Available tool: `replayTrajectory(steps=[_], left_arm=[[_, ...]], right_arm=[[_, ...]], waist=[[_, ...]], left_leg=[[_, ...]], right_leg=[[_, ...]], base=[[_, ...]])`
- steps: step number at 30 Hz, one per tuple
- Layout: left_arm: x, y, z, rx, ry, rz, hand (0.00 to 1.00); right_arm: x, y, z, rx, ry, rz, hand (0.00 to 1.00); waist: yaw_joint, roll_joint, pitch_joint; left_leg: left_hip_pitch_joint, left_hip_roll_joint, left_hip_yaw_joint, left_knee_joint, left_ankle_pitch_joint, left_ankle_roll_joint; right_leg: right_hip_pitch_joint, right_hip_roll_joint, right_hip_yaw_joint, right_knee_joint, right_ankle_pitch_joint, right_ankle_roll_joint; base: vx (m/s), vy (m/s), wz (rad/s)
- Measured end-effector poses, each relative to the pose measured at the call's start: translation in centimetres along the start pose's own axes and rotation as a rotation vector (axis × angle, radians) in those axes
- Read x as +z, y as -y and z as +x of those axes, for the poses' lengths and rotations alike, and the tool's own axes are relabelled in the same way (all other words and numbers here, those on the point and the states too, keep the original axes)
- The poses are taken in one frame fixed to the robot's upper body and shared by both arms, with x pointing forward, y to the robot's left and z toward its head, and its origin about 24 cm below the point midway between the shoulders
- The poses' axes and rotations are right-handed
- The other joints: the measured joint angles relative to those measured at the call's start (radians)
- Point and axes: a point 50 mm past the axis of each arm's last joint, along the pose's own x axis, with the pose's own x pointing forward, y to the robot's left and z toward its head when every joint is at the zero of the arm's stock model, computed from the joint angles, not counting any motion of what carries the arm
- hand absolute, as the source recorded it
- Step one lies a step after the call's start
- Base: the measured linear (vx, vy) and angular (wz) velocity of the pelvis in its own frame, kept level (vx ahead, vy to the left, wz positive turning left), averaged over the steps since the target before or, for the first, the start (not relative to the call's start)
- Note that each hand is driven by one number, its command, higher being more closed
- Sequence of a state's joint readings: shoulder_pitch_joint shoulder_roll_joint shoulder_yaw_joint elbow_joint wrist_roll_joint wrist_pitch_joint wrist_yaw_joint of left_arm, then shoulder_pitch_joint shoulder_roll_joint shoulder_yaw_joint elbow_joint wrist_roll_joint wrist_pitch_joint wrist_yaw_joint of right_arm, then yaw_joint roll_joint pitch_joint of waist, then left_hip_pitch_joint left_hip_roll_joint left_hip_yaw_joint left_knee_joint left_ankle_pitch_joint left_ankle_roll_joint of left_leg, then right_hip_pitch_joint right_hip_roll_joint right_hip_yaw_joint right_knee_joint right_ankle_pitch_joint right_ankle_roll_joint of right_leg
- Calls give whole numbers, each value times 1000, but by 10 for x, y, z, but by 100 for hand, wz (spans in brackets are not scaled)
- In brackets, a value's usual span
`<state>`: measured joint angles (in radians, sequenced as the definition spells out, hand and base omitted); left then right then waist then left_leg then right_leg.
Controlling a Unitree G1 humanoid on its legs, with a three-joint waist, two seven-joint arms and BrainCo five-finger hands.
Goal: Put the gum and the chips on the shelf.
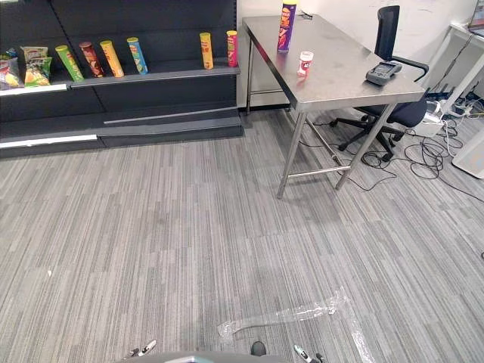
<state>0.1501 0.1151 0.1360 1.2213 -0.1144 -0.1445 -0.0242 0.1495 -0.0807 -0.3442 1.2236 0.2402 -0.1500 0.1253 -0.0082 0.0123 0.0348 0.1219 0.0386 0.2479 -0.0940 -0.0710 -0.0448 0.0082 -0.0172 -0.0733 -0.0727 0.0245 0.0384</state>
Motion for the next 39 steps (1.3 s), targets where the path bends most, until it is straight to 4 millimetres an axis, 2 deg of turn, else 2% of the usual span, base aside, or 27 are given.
replayTrajectory(steps=[11,24,30,34,36,37,38,39], left_arm=[[1,1,0,18,18,15,0],[0,1,0,2,11,9,0],[0,0,0,5,11,4,0],[5,2,1,2,23,2,0],[6,1,1,10,29,-17,0],[7,0,1,14,32,-27,0],[9,0,2,20,36,-62,0],[11,-2,2,24,46,-68,0]], right_arm=[[13,-4,2,-42,65,-151,0],[4,-1,0,17,21,-14,0],[11,-5,2,38,37,-30,0],[19,-8,5,52,61,-11,0],[19,-9,5,54,63,1,0],[19,-9,5,55,64,4,0],[19,-8,4,52,63,5,0],[17,-8,4,49,57,7,0]], waist=[[0,1,11],[-4,4,9],[-12,4,18],[-14,9,50],[-15,3,62],[-15,0,67],[-14,-1,77],[-15,-9,92]], left_leg=[[5,5,15,-1,-1,0],[8,7,15,0,-2,-2],[21,9,15,0,-4,-4],[16,15,14,7,-4,-5],[-16,25,14,73,-43,-26],[-36,31,14,121,-64,-28],[-90,51,15,243,-111,-42],[-155,66,18,401,-125,-49]], right_leg=[[14,1,-11,-2,-1,1],[27,2,-25,-18,1,1],[45,4,-27,-23,0,1],[5,5,-28,54,-32,-7],[-30,1,-29,140,-82,-18],[-42,-2,-29,170,-104,-18],[-66,-5,-31,224,-146,-27],[-75,-19,-41,267,-173,-32]], base=[[-67,-29,3],[-2,-14,1],[-9,-12,1],[-61,-30,0],[-56,-48,5],[-41,-76,7],[-65,-86,23],[-57,-89,31]])
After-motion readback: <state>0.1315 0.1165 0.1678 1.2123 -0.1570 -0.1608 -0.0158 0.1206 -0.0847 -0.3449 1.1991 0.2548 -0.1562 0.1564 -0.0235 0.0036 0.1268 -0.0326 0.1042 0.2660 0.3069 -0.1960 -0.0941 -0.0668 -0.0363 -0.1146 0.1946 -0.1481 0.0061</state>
